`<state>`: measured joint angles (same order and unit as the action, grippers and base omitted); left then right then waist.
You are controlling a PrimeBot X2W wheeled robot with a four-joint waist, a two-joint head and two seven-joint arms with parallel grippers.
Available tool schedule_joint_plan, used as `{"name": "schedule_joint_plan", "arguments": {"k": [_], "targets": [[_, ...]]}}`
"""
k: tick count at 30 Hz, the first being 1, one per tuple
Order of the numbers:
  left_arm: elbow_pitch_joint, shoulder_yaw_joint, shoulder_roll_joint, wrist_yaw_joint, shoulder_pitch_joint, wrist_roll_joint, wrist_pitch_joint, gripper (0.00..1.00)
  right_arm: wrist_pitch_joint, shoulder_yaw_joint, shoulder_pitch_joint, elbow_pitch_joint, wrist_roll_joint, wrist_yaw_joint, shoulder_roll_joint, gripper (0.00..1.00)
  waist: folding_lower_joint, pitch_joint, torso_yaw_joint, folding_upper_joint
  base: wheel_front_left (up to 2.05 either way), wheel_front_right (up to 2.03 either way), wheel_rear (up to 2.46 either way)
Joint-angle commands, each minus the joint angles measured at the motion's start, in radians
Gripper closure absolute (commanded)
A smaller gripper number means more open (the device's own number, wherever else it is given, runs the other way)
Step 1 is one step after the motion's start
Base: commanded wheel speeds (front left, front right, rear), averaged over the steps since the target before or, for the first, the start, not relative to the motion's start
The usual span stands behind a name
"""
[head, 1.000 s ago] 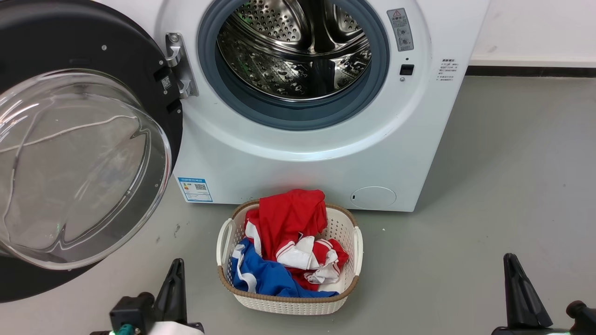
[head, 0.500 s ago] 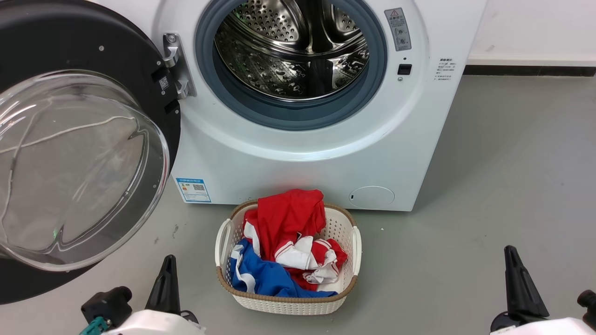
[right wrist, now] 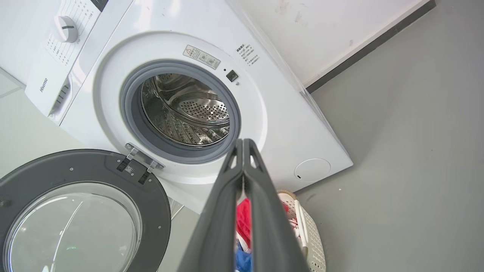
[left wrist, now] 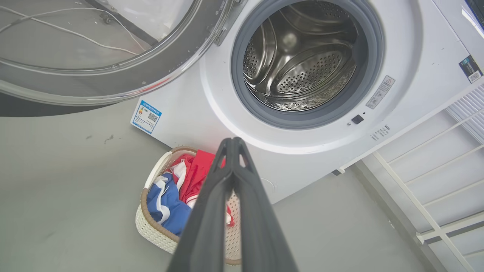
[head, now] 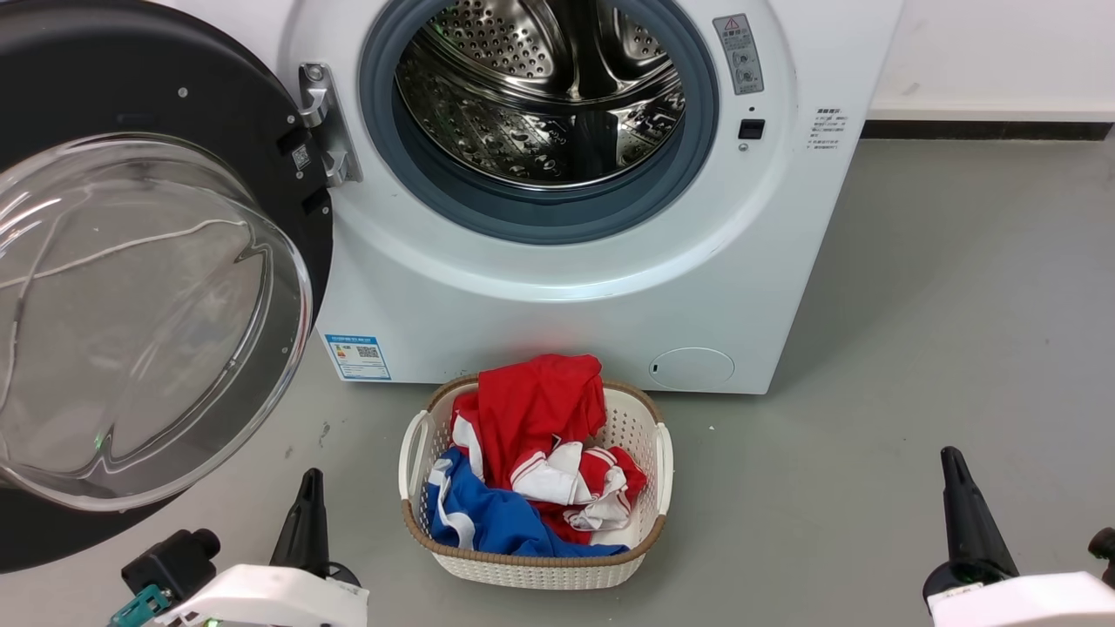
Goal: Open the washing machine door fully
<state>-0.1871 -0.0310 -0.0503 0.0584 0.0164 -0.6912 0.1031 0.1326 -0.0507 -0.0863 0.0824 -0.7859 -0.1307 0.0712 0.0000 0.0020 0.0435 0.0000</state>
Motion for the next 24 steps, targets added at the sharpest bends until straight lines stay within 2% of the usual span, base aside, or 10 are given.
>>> {"name": "schedule_joint_plan", "arguments": {"k": [1, 24], "targets": [[0.008, -0.006, -0.001, 0.005, -0.028, -0.04, -0.008, 1.0, -0.006, 0.0, 0.028, -0.004, -0.041, 0.0, 0.01, 1.0, 0.0, 0.0, -0.001, 0.0, 0.0, 0.0, 0.0], [-0.014, -0.032, -0.001, 0.029, -0.064, -0.333, -0.078, 1.0, -0.072, -0.003, 0.085, 0.05, -0.317, 0.0, 0.013, 1.0, 0.0, 0.0, -0.012, 0.0, 0.0, 0.0, 0.0]]}}
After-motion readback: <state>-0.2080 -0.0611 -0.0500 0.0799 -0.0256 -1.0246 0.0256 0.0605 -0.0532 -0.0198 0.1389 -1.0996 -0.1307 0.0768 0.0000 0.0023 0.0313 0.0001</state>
